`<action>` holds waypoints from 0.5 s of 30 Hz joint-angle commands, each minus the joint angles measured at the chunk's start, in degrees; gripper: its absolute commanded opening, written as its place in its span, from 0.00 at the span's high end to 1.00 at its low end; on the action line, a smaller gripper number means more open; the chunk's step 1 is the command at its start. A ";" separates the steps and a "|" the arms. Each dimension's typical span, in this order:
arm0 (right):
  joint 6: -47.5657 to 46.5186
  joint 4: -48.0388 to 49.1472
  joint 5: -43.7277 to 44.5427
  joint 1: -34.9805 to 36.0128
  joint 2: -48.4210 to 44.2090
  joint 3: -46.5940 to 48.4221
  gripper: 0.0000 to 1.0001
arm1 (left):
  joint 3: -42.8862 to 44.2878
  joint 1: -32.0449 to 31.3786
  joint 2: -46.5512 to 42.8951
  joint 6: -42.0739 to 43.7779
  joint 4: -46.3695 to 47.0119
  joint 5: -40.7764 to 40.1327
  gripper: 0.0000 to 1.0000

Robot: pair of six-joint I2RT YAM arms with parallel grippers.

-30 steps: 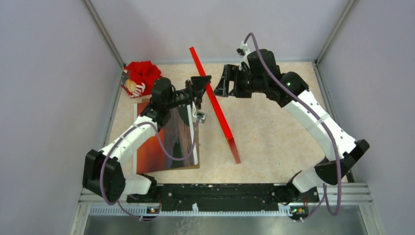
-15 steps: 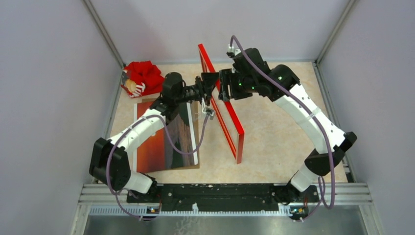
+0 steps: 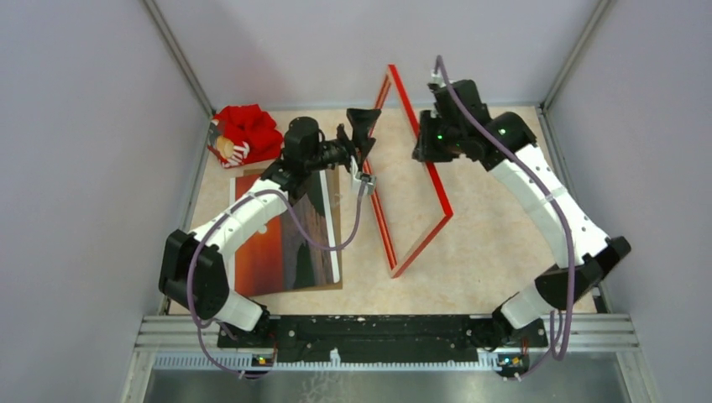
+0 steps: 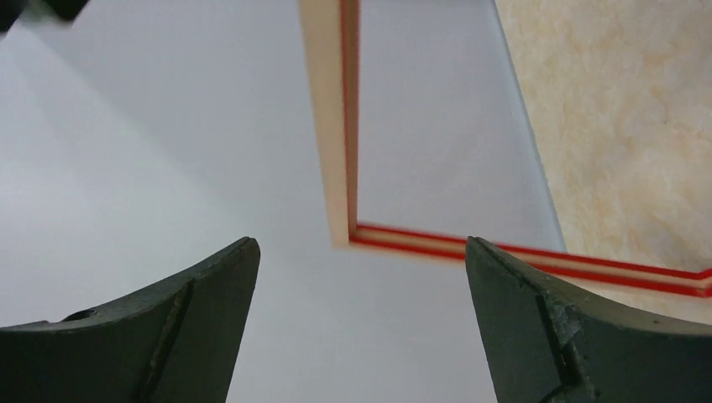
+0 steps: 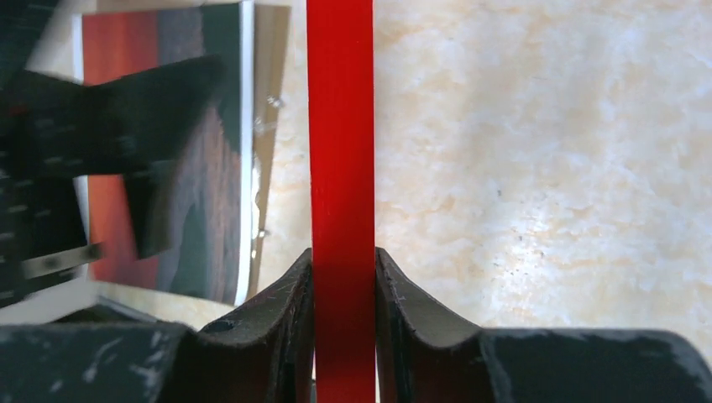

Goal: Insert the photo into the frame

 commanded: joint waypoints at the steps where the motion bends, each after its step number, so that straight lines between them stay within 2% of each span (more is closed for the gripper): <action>1: 1.22 7.37 -6.20 -8.67 -8.10 -13.08 0.87 | 5.25 0.22 -0.53 -8.59 -3.90 -4.74 0.01; 6: 0.18 13.51 -11.35 -15.46 -12.66 -27.29 0.88 | 7.67 0.44 -1.75 -13.47 -10.26 -8.74 0.01; 10: -1.19 16.81 -10.55 -17.79 -14.80 -35.13 0.93 | 11.98 0.37 -1.08 -20.45 -21.12 -11.51 0.01; 12: -2.39 17.86 -9.89 -18.06 -16.00 -38.83 1.00 | 12.92 0.40 -0.30 -22.76 -26.38 -13.41 0.01; 15: -4.15 17.30 -7.59 -18.16 -15.96 -43.31 1.00 | 10.62 0.59 -0.21 -21.38 -31.52 -15.69 0.01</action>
